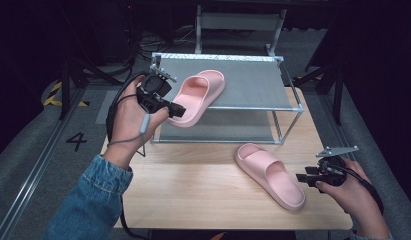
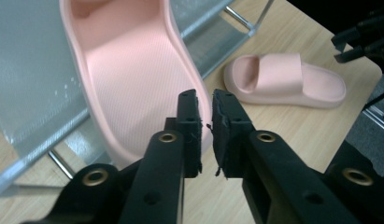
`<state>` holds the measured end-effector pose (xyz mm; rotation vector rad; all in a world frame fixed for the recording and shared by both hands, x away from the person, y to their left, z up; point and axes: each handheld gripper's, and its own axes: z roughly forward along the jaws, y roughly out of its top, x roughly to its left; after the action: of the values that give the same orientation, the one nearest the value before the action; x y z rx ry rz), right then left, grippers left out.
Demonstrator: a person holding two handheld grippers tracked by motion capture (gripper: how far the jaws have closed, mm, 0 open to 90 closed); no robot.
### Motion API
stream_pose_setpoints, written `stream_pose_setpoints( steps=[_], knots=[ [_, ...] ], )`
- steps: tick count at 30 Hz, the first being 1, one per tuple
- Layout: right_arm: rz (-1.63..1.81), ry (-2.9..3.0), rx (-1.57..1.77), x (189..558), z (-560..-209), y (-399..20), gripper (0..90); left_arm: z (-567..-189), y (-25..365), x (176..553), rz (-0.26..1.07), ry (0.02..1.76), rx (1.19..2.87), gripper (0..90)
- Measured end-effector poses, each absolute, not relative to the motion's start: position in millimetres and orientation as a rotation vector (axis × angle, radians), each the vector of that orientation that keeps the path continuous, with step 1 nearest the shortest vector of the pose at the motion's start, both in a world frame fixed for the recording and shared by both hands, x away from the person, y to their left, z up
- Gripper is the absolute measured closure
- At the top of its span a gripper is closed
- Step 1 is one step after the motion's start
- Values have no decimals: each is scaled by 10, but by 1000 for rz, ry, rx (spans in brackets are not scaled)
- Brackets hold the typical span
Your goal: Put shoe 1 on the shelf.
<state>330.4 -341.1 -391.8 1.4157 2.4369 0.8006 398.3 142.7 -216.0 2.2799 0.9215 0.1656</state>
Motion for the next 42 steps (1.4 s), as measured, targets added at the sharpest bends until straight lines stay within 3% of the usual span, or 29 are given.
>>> stream_pose_setpoints(
  steps=[4, 12, 30, 42],
  knots=[
    [793, 2437, 1415, 3309, -3930, -3408, 510, -2209, 1495, 3886, 148, 924, 2281, 894],
    [790, 2447, 1394, 3299, -3920, -3360, 510, -2333, 1546, 3806, 121, 938, 2321, 900],
    [775, 2463, 1394, 3309, -3955, -3322, 510, -2544, 1595, 3951, 124, 1025, 2306, 900],
    [770, 2471, 1385, 3312, -3969, -3300, 508, -2608, 1356, 4139, 99, 955, 2277, 900]
  ],
)
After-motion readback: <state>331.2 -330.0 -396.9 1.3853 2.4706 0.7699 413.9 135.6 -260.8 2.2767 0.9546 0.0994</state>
